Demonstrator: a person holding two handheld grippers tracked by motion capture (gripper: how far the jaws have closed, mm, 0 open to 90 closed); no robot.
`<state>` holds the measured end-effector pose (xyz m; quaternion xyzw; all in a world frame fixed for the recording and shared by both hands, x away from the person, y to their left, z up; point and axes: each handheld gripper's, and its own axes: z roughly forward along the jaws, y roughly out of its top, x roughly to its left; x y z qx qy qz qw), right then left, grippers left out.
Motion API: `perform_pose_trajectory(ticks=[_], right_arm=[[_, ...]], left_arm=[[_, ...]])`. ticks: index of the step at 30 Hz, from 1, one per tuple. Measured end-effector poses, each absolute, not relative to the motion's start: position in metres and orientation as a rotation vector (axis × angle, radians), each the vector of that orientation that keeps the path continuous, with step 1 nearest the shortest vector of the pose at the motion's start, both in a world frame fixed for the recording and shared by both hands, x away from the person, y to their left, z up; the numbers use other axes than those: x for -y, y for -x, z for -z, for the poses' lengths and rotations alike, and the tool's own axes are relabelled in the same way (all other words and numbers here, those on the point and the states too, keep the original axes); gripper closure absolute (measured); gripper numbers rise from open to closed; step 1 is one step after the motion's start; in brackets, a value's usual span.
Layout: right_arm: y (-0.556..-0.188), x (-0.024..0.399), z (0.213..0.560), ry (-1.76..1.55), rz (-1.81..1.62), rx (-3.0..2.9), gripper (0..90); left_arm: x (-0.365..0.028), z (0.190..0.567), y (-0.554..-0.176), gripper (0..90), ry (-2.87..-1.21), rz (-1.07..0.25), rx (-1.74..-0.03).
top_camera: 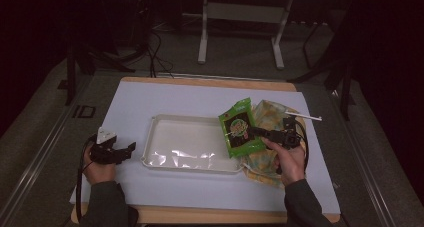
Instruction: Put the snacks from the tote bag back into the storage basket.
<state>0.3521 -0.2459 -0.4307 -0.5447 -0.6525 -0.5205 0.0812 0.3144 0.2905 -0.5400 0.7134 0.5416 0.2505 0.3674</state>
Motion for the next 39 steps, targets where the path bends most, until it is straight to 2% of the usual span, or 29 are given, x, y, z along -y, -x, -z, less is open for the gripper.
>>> perform_pose_trajectory(ticks=[39], right_arm=[[-0.352, 0.217, 0.453, 1.629, 1.515, 1.969, 73.2]], left_arm=[[-0.291, 0.54, -0.314, 19.7, -1.833, -0.642, -1.39]])
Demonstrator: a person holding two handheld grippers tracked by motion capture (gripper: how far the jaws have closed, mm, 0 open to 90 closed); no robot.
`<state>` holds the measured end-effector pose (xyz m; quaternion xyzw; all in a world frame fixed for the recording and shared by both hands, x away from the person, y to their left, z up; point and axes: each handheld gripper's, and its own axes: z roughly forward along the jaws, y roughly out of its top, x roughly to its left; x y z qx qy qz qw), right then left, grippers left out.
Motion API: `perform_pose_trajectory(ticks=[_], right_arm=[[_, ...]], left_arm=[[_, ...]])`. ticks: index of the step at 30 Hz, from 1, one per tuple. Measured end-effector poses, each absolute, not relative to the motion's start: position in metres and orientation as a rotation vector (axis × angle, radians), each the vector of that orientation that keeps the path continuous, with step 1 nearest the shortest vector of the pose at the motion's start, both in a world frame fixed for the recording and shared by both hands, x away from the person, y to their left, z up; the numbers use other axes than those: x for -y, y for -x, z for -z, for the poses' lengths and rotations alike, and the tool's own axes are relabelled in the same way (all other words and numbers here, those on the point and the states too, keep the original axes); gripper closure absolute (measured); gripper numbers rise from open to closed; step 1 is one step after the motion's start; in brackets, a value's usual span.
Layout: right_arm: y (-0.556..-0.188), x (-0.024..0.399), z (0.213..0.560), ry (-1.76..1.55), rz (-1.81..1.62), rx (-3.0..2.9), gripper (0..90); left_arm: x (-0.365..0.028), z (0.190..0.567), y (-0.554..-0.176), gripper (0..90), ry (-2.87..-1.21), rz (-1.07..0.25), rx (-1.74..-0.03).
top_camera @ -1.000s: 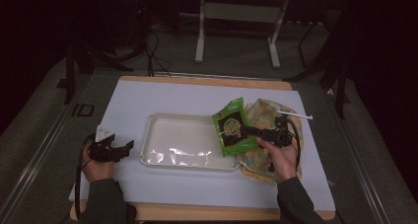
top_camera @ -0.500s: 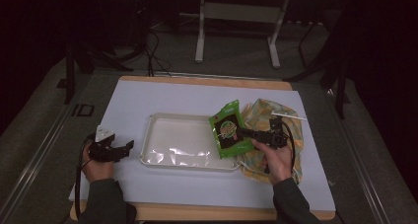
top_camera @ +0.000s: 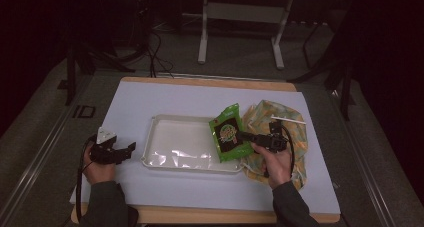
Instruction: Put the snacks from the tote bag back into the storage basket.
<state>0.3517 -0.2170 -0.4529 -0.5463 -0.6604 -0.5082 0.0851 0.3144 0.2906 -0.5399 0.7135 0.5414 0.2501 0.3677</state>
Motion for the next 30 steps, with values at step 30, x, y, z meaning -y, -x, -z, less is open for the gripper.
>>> perform_pose_trajectory(ticks=[30], right_arm=[[-0.35, 0.204, 0.471, 1.67, 1.461, 2.008, 73.0]], left_arm=[[-0.291, 0.54, -0.315, 19.7, -1.834, -0.64, -1.39]])
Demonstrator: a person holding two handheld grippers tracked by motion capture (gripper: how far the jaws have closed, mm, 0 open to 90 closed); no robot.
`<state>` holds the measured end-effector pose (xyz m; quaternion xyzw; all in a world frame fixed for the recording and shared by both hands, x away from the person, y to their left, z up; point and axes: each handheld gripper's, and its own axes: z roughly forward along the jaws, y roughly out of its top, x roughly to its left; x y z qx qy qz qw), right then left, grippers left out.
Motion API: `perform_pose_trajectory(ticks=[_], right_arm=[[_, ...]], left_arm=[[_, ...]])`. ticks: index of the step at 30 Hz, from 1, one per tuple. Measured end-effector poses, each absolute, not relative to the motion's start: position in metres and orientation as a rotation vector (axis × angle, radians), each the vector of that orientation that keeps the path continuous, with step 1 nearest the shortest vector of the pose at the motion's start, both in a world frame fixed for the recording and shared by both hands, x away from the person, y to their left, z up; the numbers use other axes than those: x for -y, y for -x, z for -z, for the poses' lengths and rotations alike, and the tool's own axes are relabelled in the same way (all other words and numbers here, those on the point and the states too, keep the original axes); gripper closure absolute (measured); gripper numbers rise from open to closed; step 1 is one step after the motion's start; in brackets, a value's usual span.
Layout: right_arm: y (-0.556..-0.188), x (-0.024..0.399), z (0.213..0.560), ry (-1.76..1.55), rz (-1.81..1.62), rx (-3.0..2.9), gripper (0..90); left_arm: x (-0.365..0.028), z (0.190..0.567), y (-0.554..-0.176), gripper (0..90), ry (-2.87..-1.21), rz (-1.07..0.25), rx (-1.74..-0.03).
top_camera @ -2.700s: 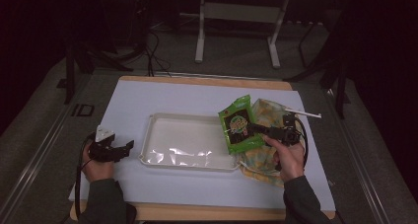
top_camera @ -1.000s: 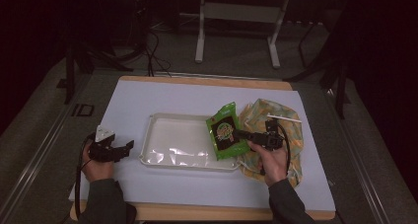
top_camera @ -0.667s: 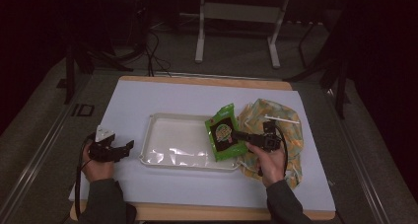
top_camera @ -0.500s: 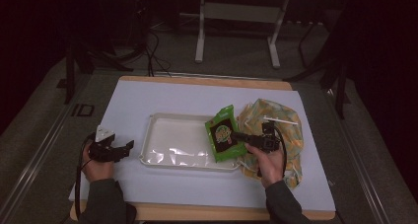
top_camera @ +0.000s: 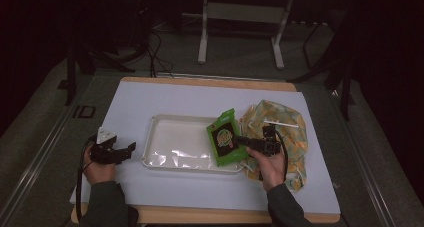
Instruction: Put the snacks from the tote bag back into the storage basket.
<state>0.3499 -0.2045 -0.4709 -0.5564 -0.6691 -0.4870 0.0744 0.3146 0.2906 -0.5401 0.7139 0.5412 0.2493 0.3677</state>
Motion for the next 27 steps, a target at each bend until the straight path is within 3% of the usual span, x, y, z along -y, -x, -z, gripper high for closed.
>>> perform_pose_trajectory(ticks=[18, 27], right_arm=[[-0.342, 0.203, 0.483, 1.706, 1.424, 2.054, 70.5], [-0.335, 0.201, 0.482, 1.708, 1.409, 2.126, 64.2]], left_arm=[[-0.29, 0.54, -0.314, 19.7, -1.836, -0.643, -1.39], [-0.29, 0.54, -0.315, 19.7, -1.836, -0.644, -1.39]])
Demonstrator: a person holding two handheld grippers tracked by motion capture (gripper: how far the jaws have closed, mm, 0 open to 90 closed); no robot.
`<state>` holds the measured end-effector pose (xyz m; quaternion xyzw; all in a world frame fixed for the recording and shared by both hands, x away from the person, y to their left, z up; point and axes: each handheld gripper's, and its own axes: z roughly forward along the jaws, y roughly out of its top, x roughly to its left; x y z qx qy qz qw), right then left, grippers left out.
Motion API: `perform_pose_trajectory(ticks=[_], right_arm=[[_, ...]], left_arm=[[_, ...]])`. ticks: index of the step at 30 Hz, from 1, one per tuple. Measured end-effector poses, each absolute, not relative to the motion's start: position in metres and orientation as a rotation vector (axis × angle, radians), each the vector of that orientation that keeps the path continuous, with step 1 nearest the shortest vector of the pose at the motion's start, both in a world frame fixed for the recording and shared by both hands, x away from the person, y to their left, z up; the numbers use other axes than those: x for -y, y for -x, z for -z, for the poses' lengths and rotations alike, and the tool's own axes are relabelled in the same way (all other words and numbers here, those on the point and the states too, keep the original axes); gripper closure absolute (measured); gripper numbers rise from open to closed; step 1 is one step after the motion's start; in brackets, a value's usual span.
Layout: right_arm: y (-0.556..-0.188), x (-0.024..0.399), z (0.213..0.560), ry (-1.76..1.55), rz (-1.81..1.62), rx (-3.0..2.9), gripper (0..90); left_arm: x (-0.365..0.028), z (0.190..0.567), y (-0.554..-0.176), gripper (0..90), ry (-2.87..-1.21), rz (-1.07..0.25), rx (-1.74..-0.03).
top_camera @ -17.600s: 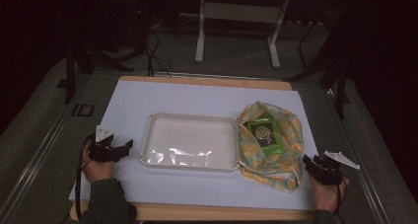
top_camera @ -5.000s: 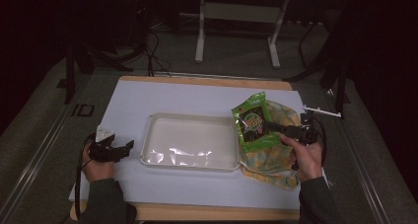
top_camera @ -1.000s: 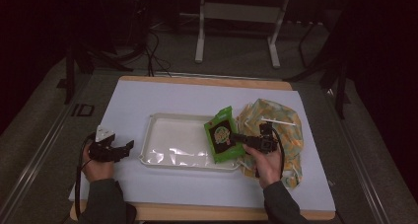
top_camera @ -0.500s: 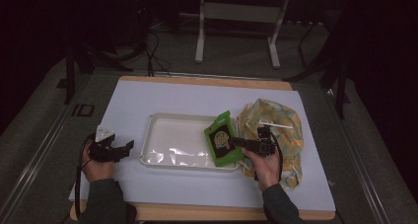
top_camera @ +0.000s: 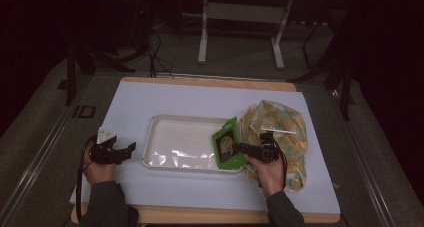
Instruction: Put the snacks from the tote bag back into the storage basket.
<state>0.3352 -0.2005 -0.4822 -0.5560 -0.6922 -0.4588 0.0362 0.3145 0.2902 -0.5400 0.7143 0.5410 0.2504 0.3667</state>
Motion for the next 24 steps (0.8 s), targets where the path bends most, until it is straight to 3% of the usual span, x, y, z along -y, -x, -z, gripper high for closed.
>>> perform_pose_trajectory(ticks=[6, 24], right_arm=[[-0.326, 0.199, 0.482, 1.686, 1.4, 2.168, 60.3], [-0.318, 0.208, 0.473, 1.668, 1.402, 2.215, 60.8]], left_arm=[[-0.29, 0.54, -0.314, 19.7, -1.836, -0.644, -1.39], [-0.29, 0.54, -0.315, 19.7, -1.836, -0.645, -1.391]])
